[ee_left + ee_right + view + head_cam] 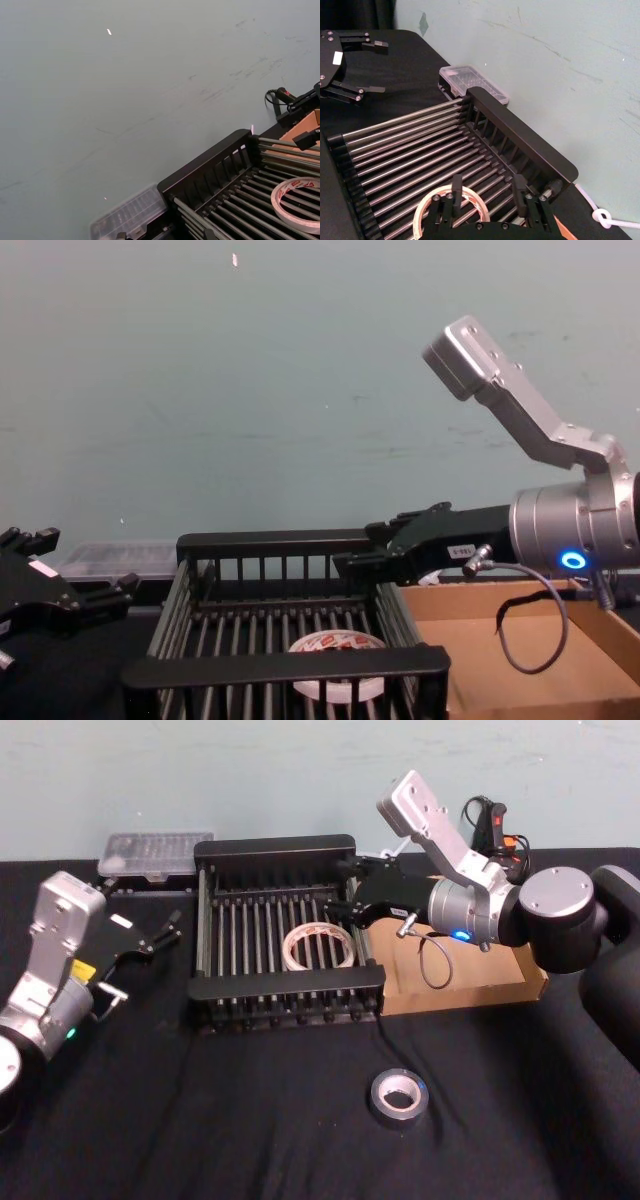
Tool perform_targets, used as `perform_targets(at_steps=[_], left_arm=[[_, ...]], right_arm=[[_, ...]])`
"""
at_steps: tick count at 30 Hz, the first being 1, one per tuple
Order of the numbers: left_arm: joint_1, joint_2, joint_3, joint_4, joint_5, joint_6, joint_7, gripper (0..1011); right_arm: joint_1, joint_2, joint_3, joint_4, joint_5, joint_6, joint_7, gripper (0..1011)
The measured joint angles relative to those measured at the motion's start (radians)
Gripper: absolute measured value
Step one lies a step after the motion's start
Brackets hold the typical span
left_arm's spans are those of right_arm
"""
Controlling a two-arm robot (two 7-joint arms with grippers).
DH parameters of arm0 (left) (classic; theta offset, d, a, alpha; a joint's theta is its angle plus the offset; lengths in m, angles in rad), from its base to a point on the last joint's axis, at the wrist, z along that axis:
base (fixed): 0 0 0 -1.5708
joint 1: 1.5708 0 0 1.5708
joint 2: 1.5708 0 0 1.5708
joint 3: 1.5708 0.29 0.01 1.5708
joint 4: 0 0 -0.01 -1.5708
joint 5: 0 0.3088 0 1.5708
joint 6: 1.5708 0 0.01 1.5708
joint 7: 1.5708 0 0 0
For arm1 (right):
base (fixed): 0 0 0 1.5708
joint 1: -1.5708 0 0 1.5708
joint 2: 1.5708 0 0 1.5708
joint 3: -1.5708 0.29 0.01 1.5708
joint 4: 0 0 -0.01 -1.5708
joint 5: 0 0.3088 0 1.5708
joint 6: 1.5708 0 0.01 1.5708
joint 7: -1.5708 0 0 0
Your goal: Pick up the white tape and place it into the black box , Pick up the silver tape and place it into the brown box.
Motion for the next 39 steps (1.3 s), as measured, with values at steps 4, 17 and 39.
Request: perform_targets(at_steps=[4,17,39], left_arm=[[0.0,0.0,0.0,0.0,0.0,0.0,0.0,1001],[0.0,0.0,0.0,0.0,0.0,0.0,0.0,1001],[0.0,0.0,0.0,0.0,0.0,0.0,0.0,1001]], right_arm=[[0.0,0.0,0.0,0.0,0.0,0.0,0.0,741],[-0.007,0.001,0.013,-0.008,0.001,0.005,-0.007,1000],[-0.229,0.182,0.131,-0.385,0.059,0.169,-0.069,1000]])
